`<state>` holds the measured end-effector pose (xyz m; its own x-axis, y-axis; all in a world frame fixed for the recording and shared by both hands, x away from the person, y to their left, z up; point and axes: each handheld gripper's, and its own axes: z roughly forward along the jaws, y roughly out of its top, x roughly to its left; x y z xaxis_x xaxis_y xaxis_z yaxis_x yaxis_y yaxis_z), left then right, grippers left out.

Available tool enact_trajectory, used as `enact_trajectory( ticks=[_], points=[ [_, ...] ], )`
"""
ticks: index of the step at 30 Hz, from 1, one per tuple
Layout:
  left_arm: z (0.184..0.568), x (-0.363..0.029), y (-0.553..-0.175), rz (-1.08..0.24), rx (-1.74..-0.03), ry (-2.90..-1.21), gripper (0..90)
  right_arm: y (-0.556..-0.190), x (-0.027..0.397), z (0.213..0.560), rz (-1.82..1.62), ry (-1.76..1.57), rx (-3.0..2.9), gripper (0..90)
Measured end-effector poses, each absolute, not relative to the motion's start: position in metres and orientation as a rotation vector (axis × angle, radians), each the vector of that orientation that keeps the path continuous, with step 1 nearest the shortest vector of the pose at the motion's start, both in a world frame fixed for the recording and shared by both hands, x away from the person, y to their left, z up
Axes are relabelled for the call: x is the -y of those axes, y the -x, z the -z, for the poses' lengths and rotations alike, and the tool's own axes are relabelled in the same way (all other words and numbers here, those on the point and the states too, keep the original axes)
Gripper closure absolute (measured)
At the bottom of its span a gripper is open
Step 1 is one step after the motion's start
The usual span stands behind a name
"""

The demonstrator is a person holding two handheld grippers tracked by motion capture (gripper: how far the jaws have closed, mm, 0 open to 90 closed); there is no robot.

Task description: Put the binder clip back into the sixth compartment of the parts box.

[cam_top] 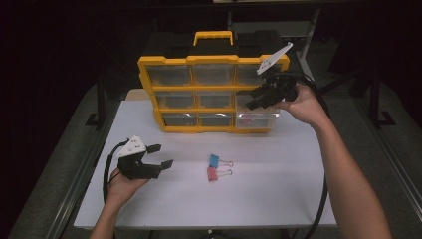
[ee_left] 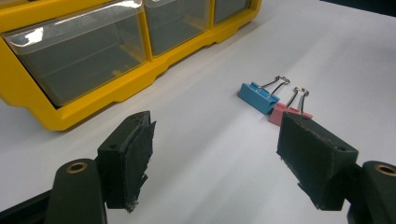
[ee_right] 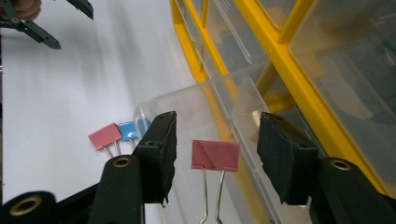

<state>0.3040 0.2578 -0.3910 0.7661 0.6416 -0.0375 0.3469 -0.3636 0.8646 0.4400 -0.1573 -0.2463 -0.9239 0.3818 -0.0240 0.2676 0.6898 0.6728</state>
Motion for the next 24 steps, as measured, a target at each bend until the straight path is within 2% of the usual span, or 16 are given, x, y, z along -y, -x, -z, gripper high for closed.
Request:
enact_trajectory(
  ticks=[13,24],
  points=[
    [0.390,-0.259,-0.305,-0.392,-0.731,-1.993,26.6,-0.415,0.141,0.236,-1.135,-0.472,-2.728,45.7],
    [0.391,-0.258,-0.305,-0.392,-0.733,-1.990,26.5,-0.391,0.119,0.251,-1.146,-0.387,-2.749,45.2]
  ],
)
